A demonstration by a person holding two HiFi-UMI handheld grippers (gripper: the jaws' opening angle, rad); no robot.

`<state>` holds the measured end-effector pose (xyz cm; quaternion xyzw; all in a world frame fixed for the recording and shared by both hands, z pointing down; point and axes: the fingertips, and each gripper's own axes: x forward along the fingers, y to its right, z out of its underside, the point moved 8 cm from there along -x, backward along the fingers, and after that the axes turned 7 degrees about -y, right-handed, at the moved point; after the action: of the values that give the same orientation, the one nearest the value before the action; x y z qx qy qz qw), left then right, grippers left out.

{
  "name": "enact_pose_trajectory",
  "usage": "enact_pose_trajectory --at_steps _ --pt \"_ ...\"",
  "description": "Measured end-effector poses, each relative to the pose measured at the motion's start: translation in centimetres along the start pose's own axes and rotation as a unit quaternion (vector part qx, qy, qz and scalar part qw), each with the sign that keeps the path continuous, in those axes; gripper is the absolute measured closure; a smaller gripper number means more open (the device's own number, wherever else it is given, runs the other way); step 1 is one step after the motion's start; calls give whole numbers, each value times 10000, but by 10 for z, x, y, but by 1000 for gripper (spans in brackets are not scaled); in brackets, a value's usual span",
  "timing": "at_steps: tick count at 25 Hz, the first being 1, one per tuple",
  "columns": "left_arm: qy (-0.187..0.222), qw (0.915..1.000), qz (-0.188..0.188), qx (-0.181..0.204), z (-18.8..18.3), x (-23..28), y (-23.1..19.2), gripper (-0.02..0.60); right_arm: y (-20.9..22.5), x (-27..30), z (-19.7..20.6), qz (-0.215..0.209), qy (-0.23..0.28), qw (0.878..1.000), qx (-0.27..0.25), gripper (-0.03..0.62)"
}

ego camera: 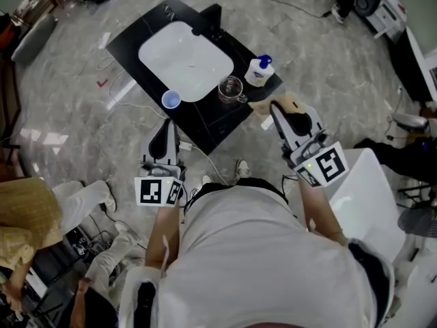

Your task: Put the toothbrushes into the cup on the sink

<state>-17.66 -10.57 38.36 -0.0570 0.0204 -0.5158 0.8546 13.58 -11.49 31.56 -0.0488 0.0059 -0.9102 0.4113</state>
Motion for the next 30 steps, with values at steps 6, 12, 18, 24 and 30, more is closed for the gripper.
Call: enact_pose_trajectory --at_steps 6,12,18,24,30 --pt "72 9994 -318 67 -7 -5 -7 578 18 1 -2 92 60 9999 -3 537" --pt "48 9985 -549 42 -5 -9 -14 578 33 5 3 197 40 9998 42 537" --pt "80 9973 -716 122 -8 -6 -20 578 55 6 7 374 91 9993 39 539" --pt "114 9968 -780 141 -16 2 -19 578 67 19 8 355 71 9993 -67 538" --pt "51 9958 -904 162 -12 6 -22 578 80 42 16 288 17 9992 -271 538"
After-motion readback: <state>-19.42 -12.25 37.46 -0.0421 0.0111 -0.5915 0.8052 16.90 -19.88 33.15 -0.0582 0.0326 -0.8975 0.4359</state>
